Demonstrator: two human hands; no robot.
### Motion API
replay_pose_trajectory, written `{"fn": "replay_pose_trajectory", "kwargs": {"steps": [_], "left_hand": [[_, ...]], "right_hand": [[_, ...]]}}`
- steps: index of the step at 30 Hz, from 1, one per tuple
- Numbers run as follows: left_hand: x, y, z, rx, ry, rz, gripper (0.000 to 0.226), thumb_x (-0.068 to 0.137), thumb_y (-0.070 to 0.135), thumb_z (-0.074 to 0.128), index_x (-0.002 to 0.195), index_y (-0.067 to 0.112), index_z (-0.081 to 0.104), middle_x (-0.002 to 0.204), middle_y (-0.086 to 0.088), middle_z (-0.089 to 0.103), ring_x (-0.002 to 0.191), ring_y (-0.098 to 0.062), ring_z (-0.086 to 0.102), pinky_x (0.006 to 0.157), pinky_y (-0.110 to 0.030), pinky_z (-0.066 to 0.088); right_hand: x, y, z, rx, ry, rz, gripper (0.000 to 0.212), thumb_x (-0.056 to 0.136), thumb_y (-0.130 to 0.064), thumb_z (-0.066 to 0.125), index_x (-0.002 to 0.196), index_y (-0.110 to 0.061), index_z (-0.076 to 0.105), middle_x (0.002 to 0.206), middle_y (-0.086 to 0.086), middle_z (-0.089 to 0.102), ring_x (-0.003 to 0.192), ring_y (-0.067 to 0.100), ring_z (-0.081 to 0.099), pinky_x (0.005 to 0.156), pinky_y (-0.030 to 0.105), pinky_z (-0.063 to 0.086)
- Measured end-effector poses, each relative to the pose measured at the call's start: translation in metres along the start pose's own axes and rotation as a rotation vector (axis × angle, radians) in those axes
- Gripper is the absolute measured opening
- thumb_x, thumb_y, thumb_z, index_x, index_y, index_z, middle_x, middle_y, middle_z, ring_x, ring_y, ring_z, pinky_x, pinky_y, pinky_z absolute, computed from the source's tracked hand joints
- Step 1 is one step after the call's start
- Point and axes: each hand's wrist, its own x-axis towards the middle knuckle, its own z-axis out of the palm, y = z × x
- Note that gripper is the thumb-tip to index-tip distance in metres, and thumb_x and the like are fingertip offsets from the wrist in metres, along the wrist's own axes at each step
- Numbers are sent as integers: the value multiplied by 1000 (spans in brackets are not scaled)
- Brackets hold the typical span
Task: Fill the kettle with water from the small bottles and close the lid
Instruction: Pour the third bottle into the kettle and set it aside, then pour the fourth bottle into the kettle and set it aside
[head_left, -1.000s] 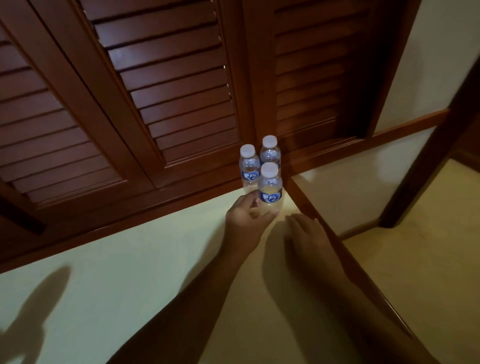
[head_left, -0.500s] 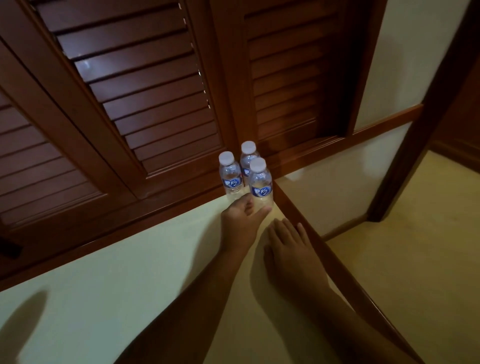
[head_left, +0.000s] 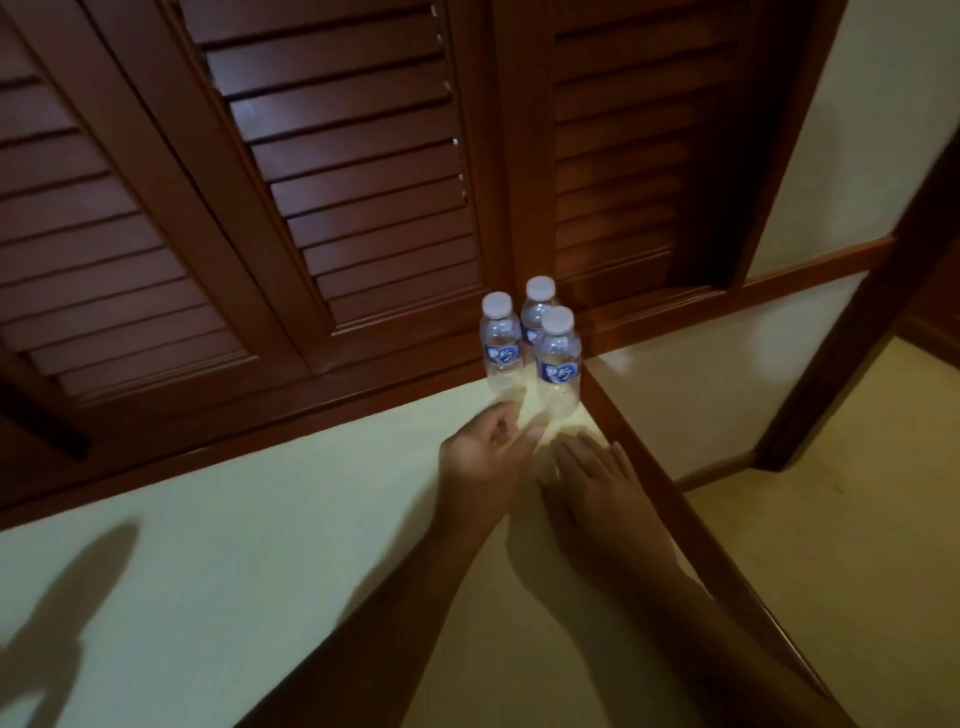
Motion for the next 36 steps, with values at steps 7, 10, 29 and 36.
{"fn": "replay_pose_trajectory", "kwargs": {"steps": [7, 10, 29, 36], "left_hand": [[-114, -10, -120, 63, 48, -41, 30, 100, 14, 69, 114, 41, 71, 110, 42, 69, 109, 17, 65, 86, 0, 46], [-169, -23, -169, 25, 148, -147, 30, 98, -7, 64, 109, 19, 75, 100, 30, 77, 100, 16, 69, 80, -2, 49], [-465, -67, -383, 414, 912, -277, 29, 100, 19, 71, 128, 26, 74, 118, 22, 73, 111, 8, 67, 92, -12, 52], [-514, -94, -485, 443, 902, -263, 30, 102, 21, 67, 131, 26, 72, 121, 21, 72, 114, 7, 66, 94, -12, 51]], "right_hand": [[-22, -77, 3, 237, 24, -189, 49, 107, -43, 39, 151, -23, 45, 156, -10, 41, 141, -7, 20, 112, 5, -10], [-43, -130, 22, 315, -78, -391, 51, 106, -47, 39, 154, -29, 40, 153, -24, 32, 142, -8, 19, 114, 6, -2], [-202, -426, 119, 568, -529, -1052, 51, 105, -40, 46, 154, -29, 39, 153, -21, 39, 140, -19, 19, 113, 4, 15], [-236, -531, 154, 514, -470, -1049, 49, 105, -38, 47, 152, -22, 43, 154, -12, 43, 144, -3, 29, 120, 18, 22]]}}
